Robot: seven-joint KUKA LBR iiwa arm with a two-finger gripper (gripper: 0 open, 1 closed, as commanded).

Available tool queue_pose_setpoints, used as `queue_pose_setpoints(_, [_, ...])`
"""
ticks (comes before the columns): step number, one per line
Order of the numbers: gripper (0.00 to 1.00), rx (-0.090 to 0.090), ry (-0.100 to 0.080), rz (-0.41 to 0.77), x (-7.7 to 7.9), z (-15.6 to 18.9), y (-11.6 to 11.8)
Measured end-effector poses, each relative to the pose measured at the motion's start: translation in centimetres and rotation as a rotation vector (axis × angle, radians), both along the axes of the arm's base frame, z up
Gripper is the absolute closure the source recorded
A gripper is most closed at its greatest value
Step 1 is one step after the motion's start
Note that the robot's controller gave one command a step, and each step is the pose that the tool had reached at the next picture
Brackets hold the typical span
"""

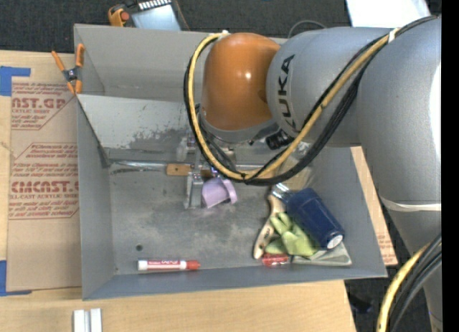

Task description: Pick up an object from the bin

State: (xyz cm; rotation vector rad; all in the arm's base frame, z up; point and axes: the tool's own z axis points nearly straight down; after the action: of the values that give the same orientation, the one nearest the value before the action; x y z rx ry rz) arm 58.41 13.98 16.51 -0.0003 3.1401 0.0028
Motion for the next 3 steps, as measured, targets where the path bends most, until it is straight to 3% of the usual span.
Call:
queue_pose_setpoints(1, [0.0, 0.0, 0.001, 0.101, -0.3, -3.1, -6.2])
queue_pose_setpoints(2, [0.0, 0.002, -0.007, 0.178, -0.3, -3.7, -8.9])
queue_pose_setpoints(3, [0.0, 0.001, -0.003, 0.289, 0.6, -4.2, -8.0])
